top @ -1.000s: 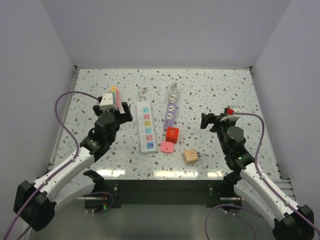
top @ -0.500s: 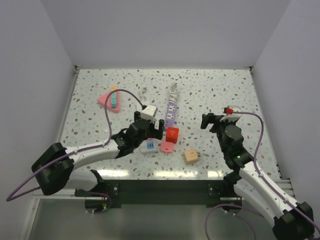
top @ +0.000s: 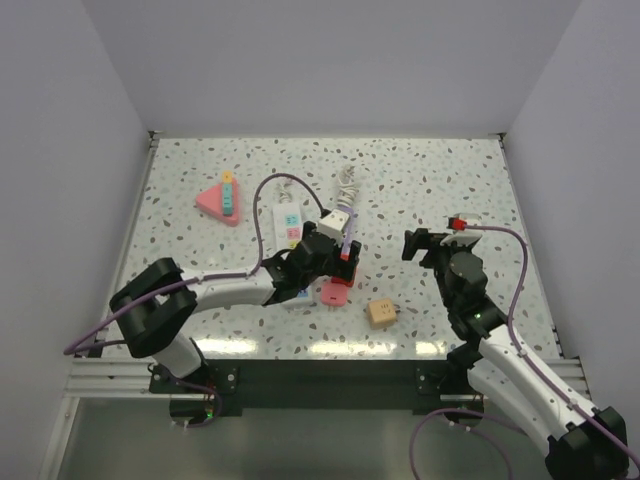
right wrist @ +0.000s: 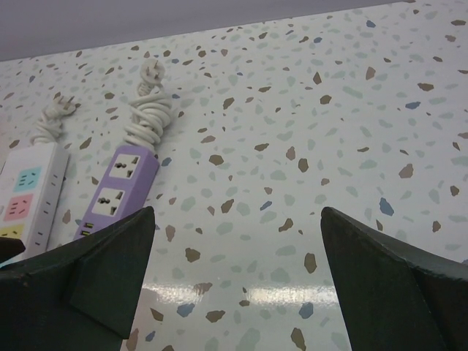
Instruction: Insert the plug
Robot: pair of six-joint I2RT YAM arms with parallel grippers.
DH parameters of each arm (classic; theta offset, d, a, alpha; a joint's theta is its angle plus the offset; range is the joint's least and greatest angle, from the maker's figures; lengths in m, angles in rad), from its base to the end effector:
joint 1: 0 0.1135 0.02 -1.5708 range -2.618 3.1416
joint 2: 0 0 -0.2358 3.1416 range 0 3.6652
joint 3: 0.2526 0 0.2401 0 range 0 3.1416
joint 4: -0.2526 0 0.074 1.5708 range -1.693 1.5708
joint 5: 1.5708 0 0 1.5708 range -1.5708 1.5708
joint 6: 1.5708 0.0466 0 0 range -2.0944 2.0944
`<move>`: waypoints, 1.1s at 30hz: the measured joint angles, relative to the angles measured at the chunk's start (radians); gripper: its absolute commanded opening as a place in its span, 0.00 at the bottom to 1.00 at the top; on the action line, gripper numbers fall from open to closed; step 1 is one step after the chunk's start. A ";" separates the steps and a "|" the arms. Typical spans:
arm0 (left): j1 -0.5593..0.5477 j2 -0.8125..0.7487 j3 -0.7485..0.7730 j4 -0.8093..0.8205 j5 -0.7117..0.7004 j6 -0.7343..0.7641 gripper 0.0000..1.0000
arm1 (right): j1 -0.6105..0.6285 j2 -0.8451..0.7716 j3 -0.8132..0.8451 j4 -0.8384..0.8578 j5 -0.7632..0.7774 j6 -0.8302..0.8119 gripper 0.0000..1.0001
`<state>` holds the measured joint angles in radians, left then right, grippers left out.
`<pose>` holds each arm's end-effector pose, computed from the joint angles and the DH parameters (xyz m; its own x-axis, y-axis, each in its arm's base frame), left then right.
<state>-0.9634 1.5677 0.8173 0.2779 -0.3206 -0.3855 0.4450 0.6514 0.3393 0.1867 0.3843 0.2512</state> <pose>0.2035 -0.2671 0.1808 -0.4735 0.0560 -0.8790 0.4760 0.8559 -0.2019 0.1776 0.0653 0.2275 -0.1251 0.1957 -0.9727 -0.0333 0.9790 0.2012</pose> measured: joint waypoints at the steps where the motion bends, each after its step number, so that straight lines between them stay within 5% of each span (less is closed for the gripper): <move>1: -0.001 0.017 0.011 -0.005 -0.001 -0.001 1.00 | 0.000 0.000 0.000 0.000 0.000 0.000 0.99; 14: -0.034 0.196 0.129 -0.103 -0.085 -0.027 0.98 | 0.000 -0.006 -0.005 -0.007 -0.001 0.003 0.99; 15: -0.035 0.202 0.131 -0.109 -0.094 -0.029 0.94 | 0.000 -0.006 -0.005 -0.007 -0.001 0.003 0.99; 17: -0.037 0.211 0.134 -0.124 -0.105 -0.045 0.71 | 0.000 -0.006 -0.006 -0.007 -0.003 0.003 0.99; 18: -0.039 0.215 0.137 -0.130 -0.107 -0.048 0.49 | 0.000 -0.006 -0.007 -0.006 -0.006 0.003 0.99; 21: -0.039 0.221 0.149 -0.146 -0.113 -0.043 0.13 | 0.000 -0.002 -0.007 -0.004 -0.013 0.002 0.97; 23: -0.039 0.225 0.156 -0.147 -0.107 -0.048 0.01 | 0.000 0.012 -0.007 0.006 -0.025 -0.005 0.95; 33: 0.009 0.176 0.160 -0.188 -0.021 -0.094 0.00 | 0.030 0.087 -0.007 0.072 -0.147 -0.057 0.92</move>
<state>-0.9546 1.7435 0.9771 0.0902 -0.3412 -0.4793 0.4751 0.7380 0.3321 0.2592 0.2371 0.1940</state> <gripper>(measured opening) 0.670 0.922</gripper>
